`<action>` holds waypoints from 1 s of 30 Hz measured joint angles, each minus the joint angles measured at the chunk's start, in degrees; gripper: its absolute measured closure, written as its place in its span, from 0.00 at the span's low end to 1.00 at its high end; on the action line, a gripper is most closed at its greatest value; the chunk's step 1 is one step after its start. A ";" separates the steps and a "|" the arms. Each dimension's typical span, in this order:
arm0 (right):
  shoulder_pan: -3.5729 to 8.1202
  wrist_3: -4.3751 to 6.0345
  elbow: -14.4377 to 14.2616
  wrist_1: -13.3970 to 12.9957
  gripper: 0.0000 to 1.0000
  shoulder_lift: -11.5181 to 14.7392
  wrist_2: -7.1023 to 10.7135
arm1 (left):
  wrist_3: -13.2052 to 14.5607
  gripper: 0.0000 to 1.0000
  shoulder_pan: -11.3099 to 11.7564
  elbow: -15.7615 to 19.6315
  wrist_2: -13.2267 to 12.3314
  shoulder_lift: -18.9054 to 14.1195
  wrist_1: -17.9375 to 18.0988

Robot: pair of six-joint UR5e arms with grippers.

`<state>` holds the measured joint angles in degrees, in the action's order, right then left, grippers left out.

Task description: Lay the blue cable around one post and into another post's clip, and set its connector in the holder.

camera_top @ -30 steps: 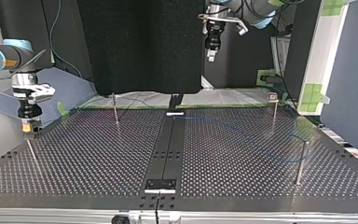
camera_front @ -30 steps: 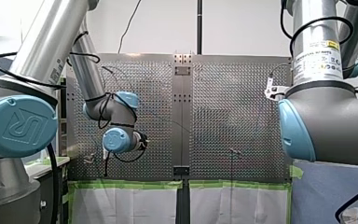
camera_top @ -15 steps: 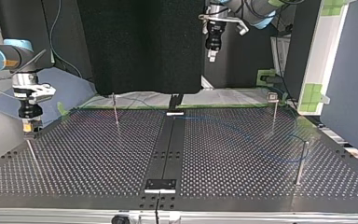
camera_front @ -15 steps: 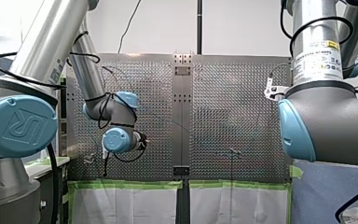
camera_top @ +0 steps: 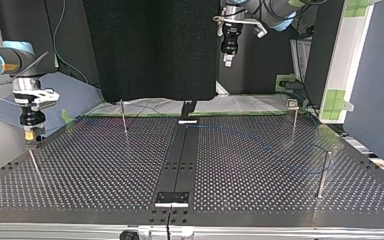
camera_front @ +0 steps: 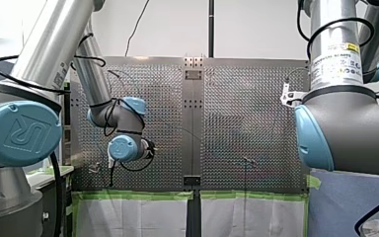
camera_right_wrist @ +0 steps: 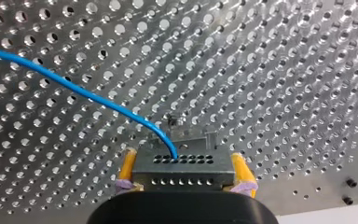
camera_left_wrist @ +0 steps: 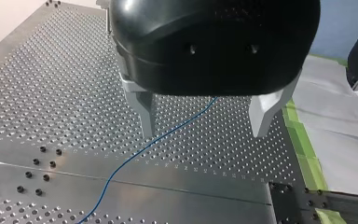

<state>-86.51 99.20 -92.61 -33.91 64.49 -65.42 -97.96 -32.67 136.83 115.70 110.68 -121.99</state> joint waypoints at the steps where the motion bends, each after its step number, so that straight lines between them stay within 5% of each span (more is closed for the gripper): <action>1: 0.02 -0.24 0.00 0.13 1.00 0.00 0.20 | 0.01 0.00 0.01 0.00 0.00 0.00 0.00; 13: 0.63 -1.24 1.83 2.99 1.00 0.01 1.78 | 0.06 0.00 0.18 0.00 0.00 0.00 0.04; 20: 1.28 -3.34 3.02 6.12 1.00 -0.01 2.03 | 0.06 0.00 0.21 0.00 -0.05 0.00 0.05; 30: 1.93 -3.01 3.91 5.96 1.00 -0.82 2.04 | 0.06 0.00 0.22 0.00 -0.01 0.00 0.00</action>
<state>-84.58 96.20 -88.70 -27.95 63.67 -63.38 -97.91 -32.45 136.82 115.70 110.68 -121.99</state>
